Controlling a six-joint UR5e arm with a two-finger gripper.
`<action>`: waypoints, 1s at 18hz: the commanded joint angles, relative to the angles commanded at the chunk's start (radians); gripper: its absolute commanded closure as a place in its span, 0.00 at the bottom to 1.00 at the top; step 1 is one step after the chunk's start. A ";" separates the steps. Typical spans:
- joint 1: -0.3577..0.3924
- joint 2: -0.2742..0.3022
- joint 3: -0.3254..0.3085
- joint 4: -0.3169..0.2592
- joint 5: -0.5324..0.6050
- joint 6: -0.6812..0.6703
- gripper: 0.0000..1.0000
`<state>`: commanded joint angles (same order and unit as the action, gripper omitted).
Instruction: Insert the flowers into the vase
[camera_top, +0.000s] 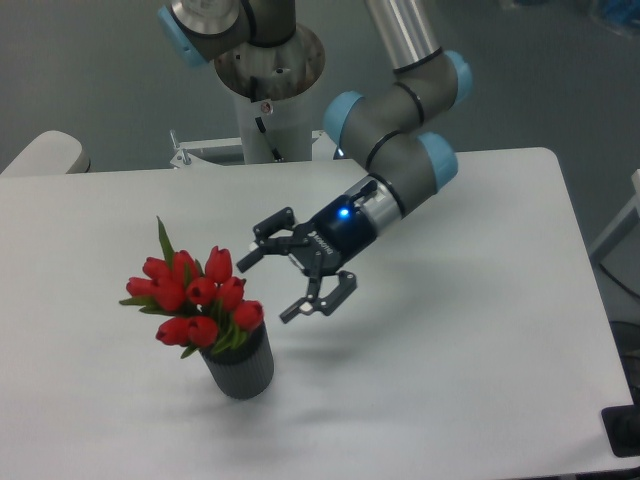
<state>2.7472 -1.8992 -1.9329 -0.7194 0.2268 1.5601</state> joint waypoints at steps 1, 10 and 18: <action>0.011 0.009 0.006 0.000 0.026 -0.002 0.00; 0.029 0.097 0.175 -0.012 0.512 -0.002 0.00; 0.031 0.092 0.379 -0.178 0.879 0.116 0.00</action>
<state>2.7780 -1.8070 -1.5542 -0.8970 1.1055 1.6762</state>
